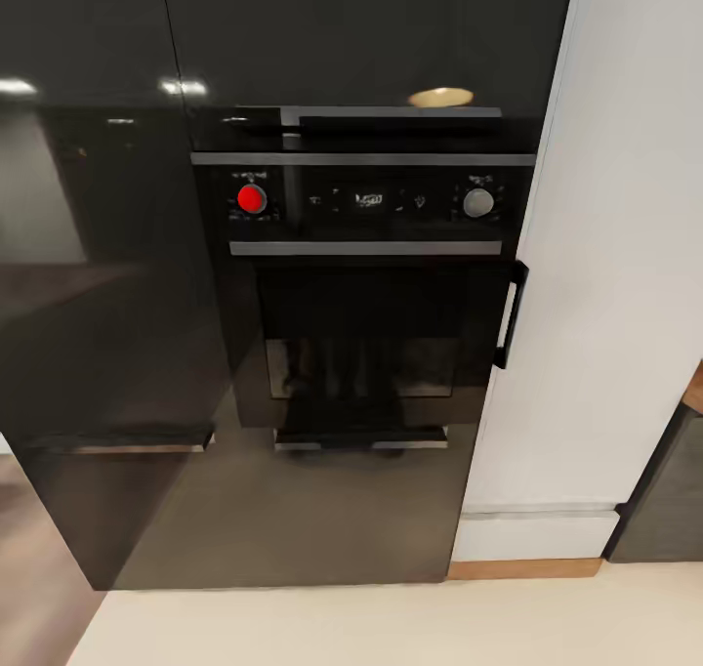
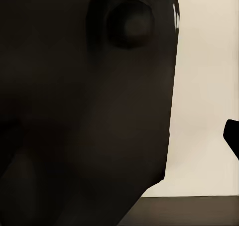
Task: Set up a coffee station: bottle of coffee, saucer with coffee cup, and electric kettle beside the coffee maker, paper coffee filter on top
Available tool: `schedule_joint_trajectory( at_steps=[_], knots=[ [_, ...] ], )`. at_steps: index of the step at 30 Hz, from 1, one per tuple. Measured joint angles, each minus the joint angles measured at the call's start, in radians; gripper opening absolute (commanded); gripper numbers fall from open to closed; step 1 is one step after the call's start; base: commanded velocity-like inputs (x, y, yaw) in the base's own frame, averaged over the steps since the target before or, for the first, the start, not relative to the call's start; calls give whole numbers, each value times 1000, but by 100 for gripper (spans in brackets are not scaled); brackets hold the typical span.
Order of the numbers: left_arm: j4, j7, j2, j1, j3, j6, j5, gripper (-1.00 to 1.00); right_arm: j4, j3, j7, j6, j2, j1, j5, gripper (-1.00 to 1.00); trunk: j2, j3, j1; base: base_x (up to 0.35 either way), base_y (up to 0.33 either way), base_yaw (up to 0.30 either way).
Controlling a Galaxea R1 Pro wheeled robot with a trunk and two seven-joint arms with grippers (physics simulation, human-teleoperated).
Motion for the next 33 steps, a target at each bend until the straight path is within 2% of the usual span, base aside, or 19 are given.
schedule_joint_trajectory(
  at_steps=[5, 9, 15, 19, 21, 22, 23, 25, 29, 33],
  knots=[
    [-22, -13, -19, -2, -3, -6, 1, 100, -12, 14, 3, -9, 8, -17, 15, 100, 0, 1, 0, 0, 0, 0],
    [-31, -12, -21, 0, 2, -6, 9, 100, -27, 15, 3, -25, 6, -18, 15, 100, 0, 0, 0, 0, 0, 0],
    [-33, -12, -19, 0, 9, -8, 19, 100, -43, 7, -2, -29, 9, -18, 2, 100, 42, 19, -23, 0, 0, 0],
    [-36, -12, -16, 0, 30, -16, 39, 100, -43, 4, -9, -24, 9, -18, -6, 100, 70, 32, -38, 0, 0, 0],
    [-48, -2, -5, 0, 40, -27, 49, 100, -33, 10, -14, -18, 10, -18, 0, 100, 84, 38, -46, 0, 0, 0],
    [-99, 1, 9, -1, 61, -72, 222, 100, -33, 11, -14, -18, 10, -18, 3, 100, 91, 41, -50, 0, 0, 0],
    [-138, 2, 24, -1, 65, -74, 313, 100, -39, 27, -13, -25, 7, -18, 20, 100, 98, 44, -53, 0, 0, 0],
    [-152, 3, 33, -1, 66, -74, 343, 100, -59, 44, -6, -24, -8, -19, 38, 100, 112, 51, -61, 0, 0, 0],
    [-163, 3, 38, -1, 66, -76, 353, 100, -124, 49, -5, -20, -34, -20, 42, 100, 140, 63, -76, 0, 0, 0],
    [-169, 3, 39, -1, 66, -76, 356, 100, -180, 48, -13, -9, -56, -20, 27, 100, 168, 76, -92, 0, 0, 0]
  ],
)
